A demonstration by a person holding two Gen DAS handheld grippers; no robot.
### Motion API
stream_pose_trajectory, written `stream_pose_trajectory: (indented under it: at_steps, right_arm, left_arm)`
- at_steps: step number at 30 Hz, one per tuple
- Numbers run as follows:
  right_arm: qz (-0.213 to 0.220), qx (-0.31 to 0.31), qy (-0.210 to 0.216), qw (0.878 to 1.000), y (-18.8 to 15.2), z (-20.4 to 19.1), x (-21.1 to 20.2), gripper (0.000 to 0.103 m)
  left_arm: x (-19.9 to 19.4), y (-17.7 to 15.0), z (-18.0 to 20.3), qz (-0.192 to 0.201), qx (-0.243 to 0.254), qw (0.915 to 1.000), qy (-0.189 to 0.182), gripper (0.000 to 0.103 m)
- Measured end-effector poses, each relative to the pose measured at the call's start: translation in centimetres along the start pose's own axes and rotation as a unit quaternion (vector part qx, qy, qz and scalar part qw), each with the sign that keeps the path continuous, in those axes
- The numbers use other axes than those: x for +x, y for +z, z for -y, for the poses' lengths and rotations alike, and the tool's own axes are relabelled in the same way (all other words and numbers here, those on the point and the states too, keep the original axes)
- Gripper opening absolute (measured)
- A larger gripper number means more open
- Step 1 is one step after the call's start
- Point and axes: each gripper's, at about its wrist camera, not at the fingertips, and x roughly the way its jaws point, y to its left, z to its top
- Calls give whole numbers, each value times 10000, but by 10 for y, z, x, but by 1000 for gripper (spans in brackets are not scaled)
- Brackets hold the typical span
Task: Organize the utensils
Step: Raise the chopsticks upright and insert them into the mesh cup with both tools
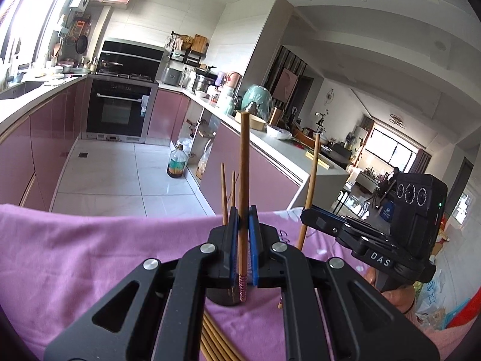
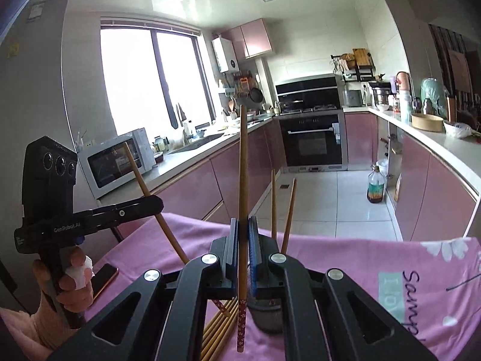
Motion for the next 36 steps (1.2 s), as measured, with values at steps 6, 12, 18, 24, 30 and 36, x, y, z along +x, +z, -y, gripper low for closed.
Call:
stream_pose_trajectory:
  at_steps: [6, 12, 18, 24, 30, 36]
  right_arm:
    - [170, 3, -71, 9998, 14, 6, 4, 5]
    - [248, 28, -142, 9996, 19, 12, 11, 5]
    - [286, 32, -246, 9993, 16, 14, 17, 5]
    - [122, 123, -322, 9993, 9, 20, 30, 5]
    - [-176, 198, -353, 9990, 0, 24, 43, 5]
    - [-509, 230, -421, 9975, -7, 28, 54, 5]
  left_arm:
    - [6, 17, 3, 106, 36, 9999, 8, 7]
    - [13, 26, 7, 138, 78, 9999, 66, 7]
    - [25, 22, 11, -31, 229, 9996, 185, 7]
    - [39, 10, 16, -392, 309, 9985, 211, 7]
    - [53, -2, 15, -732, 379, 9964, 193, 7]
    - [64, -13, 13, -1094, 432, 9929, 179, 7]
